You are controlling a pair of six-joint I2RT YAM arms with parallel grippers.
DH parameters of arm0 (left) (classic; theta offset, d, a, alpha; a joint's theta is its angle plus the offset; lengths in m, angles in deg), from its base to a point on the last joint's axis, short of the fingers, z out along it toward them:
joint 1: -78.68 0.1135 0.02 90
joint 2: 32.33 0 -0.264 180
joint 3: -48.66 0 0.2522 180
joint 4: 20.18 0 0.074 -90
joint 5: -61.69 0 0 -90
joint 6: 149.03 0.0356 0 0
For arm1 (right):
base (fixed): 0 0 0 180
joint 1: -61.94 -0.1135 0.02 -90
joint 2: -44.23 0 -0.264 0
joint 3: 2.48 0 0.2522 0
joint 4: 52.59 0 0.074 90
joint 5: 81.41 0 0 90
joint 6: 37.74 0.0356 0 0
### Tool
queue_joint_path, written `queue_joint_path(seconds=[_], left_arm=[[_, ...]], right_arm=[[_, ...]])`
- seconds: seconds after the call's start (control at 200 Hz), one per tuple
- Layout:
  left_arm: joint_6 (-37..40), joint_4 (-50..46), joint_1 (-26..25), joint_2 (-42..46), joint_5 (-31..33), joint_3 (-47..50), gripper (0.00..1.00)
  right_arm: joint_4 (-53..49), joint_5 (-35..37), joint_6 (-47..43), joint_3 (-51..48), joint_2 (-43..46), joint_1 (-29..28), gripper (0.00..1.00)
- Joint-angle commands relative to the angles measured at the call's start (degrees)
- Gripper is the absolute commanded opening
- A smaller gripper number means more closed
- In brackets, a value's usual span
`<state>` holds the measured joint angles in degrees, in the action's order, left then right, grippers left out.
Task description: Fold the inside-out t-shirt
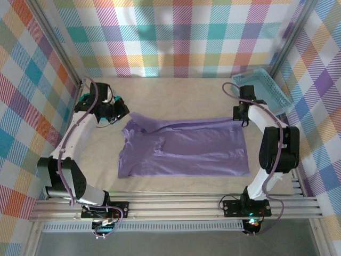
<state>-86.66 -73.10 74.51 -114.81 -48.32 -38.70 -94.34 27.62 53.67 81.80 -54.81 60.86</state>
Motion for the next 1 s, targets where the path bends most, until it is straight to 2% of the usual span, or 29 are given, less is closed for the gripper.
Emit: queue_joint_path(seconds=[0.0, 0.37, 0.75, 0.785, 0.825, 0.865, 0.89, 0.995], left_arm=[[1.6, -5.3, 1.0, 4.6, -1.3, 3.1, 0.00], [3.4, -11.1, 1.3, 10.8, -3.5, 7.3, 0.00], [5.3, -18.0, 1.3, 16.4, -3.9, 12.7, 0.00], [5.4, -17.9, 1.3, 16.8, -3.8, 13.9, 0.00], [5.4, -17.3, 1.3, 17.0, -3.8, 15.4, 0.00], [4.9, -16.5, 1.4, 16.8, -4.4, 16.8, 0.00], [4.7, -15.9, 1.4, 16.6, -5.5, 17.6, 0.00], [4.1, -14.7, 1.3, 16.6, -8.0, 19.3, 0.00]], right_arm=[[-0.4, 2.4, 2.8, -3.9, 4.8, 0.2, 0.00], [-4.4, 1.3, 7.8, -13.2, 12.3, 0.1, 0.00], [-5.4, 1.2, 10.9, -18.1, 13.3, -1.7, 0.00], [-5.2, 1.7, 11.4, -18.5, 13.0, -2.0, 0.03], [-5.0, 2.5, 11.9, -18.9, 12.7, -2.1, 0.11], [-5.2, 3.7, 12.6, -18.7, 12.2, -2.2, 0.25], [-5.6, 4.5, 12.9, -18.3, 12.2, -2.3, 0.30], [-3.1, 6.7, 10.5, -18.4, 16.2, -7.1, 0.42]])
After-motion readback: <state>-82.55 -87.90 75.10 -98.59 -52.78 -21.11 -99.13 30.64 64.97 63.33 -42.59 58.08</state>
